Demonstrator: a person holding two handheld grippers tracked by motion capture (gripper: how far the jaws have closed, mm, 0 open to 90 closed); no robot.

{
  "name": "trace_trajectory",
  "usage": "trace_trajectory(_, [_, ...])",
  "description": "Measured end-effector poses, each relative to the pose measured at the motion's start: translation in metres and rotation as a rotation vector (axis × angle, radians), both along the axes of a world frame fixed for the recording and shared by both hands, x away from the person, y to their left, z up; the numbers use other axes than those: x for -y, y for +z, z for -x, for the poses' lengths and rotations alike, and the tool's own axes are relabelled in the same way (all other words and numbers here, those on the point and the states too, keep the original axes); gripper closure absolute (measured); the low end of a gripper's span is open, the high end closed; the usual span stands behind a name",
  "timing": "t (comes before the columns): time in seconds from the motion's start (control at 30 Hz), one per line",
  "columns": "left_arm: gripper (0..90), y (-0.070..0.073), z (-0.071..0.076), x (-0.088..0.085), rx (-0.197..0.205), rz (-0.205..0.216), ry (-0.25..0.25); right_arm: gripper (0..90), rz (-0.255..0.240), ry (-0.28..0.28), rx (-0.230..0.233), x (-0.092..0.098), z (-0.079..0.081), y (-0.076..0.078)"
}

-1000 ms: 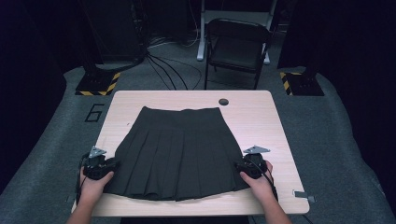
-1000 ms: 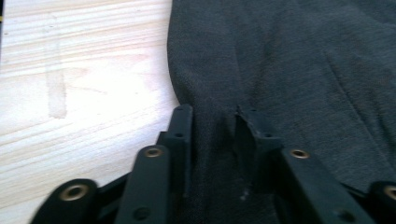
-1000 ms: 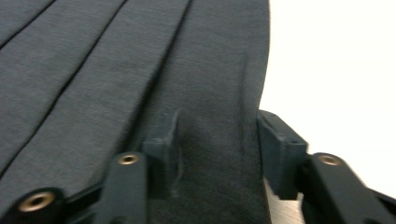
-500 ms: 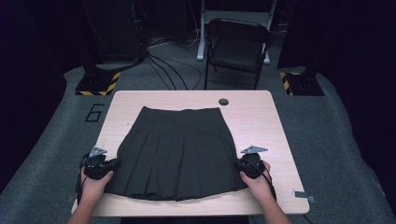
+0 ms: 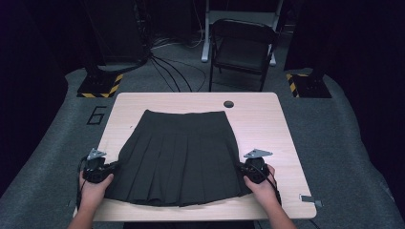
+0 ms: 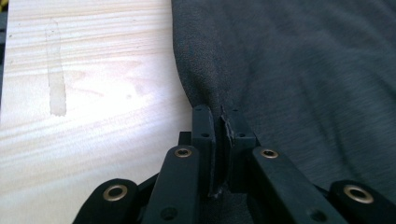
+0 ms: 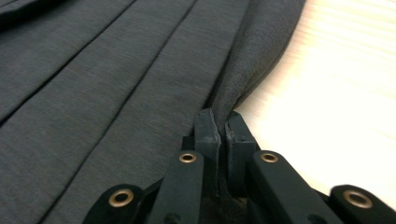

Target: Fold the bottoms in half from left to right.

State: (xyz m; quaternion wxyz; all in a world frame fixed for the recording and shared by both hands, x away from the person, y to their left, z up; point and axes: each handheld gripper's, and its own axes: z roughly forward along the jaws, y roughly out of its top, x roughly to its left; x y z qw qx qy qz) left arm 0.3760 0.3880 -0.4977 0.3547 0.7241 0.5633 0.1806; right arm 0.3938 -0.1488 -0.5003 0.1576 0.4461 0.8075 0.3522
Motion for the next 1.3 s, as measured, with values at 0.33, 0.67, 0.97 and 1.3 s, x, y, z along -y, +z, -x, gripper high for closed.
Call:
trace_trajectory(0.33, [85.0,0.009,0.021,-0.017,-0.025,-0.031,-0.005,85.8,0.006,0.084,-0.010,-0.013,0.021,0.012])
trace_trajectory(0.67, [84.3,0.003,0.023,-0.015,-0.035,-0.056,-0.005,83.6,0.024,0.076,-0.042,-0.012,0.026,0.009])
trace_trajectory(0.97, [71.0,0.001,0.026,-0.022,-0.034,-0.009,0.038,63.3,0.016,0.039,-0.012,-0.012,0.026,0.010])
trace_trajectory(1.3, [51.3,0.004,0.022,-0.018,0.011,0.021,0.042,55.2,-0.024,0.005,0.012,-0.003,0.024,0.010])
